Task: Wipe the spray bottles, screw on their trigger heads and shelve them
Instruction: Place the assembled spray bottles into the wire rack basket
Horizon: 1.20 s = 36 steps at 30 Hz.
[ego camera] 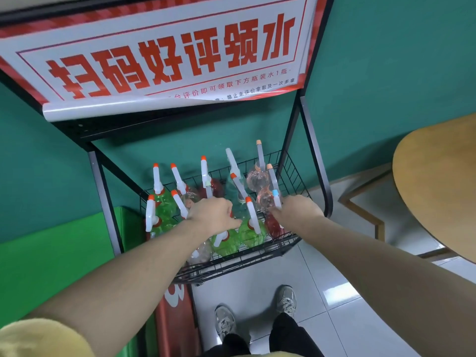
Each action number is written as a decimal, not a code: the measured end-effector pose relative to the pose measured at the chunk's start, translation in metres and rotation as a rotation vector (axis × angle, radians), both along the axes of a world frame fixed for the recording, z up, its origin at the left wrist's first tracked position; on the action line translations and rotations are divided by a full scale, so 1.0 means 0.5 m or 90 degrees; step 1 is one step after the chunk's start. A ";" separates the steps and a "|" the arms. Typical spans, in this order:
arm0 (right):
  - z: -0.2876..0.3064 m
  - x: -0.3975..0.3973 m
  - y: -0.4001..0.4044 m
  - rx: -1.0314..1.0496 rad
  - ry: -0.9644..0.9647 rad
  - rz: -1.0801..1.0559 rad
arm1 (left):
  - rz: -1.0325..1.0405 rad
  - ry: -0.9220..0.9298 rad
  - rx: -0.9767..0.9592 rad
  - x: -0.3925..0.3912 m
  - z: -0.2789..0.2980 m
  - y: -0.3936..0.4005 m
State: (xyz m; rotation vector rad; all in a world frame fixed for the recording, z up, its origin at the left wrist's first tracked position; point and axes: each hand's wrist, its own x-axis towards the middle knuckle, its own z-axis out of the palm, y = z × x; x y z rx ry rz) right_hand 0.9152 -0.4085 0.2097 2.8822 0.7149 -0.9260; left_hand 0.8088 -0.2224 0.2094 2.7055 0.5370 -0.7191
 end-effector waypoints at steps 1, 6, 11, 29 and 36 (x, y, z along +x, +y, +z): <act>0.010 0.002 -0.002 0.003 -0.016 0.007 | 0.010 0.000 -0.005 -0.001 0.002 0.001; 0.052 0.007 0.019 0.150 -0.031 0.028 | 0.013 0.019 0.012 -0.012 0.014 0.007; 0.053 -0.027 0.080 0.235 0.043 0.067 | 0.102 0.021 -0.060 -0.041 -0.013 0.003; -0.034 -0.035 0.308 0.156 0.140 0.129 | 0.260 -0.005 -0.040 -0.088 -0.023 -0.009; -0.021 -0.037 0.312 0.162 0.211 0.136 | 0.404 -0.018 -0.124 -0.069 -0.030 -0.028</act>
